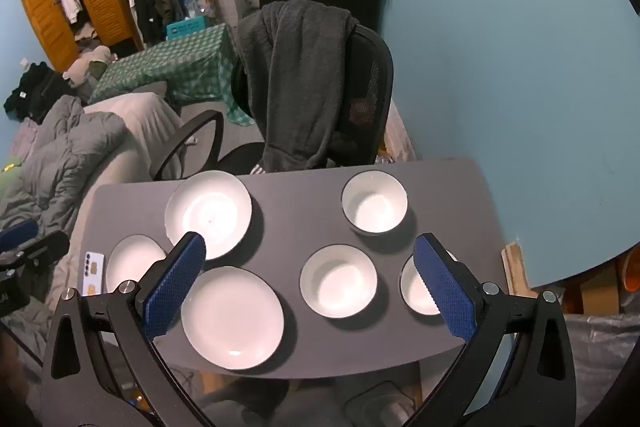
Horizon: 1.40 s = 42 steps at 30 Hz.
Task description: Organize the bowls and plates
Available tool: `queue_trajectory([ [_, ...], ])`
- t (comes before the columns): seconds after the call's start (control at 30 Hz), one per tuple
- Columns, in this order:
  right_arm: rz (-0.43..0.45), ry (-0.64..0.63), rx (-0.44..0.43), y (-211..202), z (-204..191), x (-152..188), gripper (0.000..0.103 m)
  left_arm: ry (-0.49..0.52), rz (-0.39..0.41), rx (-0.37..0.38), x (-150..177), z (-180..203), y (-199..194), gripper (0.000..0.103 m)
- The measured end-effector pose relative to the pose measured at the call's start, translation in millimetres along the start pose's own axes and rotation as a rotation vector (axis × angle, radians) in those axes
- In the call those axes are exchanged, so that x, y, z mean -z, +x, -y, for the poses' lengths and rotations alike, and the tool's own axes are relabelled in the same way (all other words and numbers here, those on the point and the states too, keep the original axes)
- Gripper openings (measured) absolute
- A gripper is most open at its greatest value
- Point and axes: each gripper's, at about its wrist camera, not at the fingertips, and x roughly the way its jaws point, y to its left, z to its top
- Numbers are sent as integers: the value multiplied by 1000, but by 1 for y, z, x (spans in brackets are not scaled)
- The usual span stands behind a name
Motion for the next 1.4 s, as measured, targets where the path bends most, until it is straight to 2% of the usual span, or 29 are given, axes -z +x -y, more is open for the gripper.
queue_trajectory([
  [0.23,10,1,-4,1,2,0,102,-27,41,26,-2,-6,-7,83],
  [1.4,3,-19,-28,0,1,5,102,-81,14,39,12,-12,-4,83],
])
